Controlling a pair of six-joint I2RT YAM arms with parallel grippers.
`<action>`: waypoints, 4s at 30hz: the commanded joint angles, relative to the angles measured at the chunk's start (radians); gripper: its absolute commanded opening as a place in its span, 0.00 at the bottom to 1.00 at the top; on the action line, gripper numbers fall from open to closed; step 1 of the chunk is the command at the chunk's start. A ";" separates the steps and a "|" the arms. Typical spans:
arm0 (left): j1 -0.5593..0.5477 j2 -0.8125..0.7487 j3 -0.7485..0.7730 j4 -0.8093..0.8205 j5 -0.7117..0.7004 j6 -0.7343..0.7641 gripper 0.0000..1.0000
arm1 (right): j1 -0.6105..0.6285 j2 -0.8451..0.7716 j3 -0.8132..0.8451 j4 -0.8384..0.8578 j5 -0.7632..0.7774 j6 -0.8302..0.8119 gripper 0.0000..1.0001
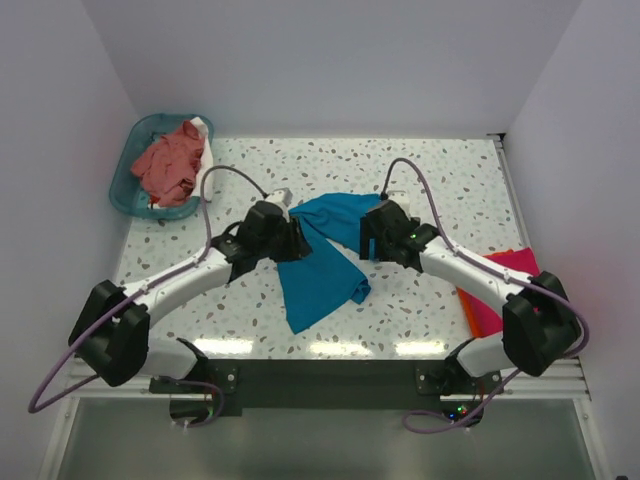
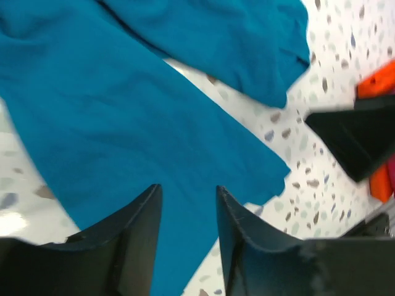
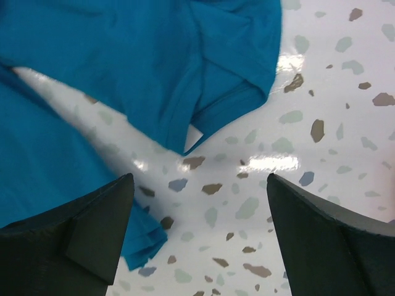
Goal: Fold and stack the t-shirts
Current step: Move the tshirt to the center of the board, then flatten the tshirt out
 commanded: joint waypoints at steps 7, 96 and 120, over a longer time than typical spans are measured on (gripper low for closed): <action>-0.235 0.176 0.040 0.031 -0.091 0.016 0.66 | -0.190 0.177 0.054 0.139 -0.122 0.098 0.86; 0.220 0.007 0.382 -0.366 -0.702 0.123 0.00 | -0.489 0.140 0.338 -0.059 -0.090 -0.026 0.00; 0.295 -0.128 0.644 -0.254 -0.514 0.339 0.00 | -0.491 -0.049 0.672 -0.167 -0.075 -0.181 0.01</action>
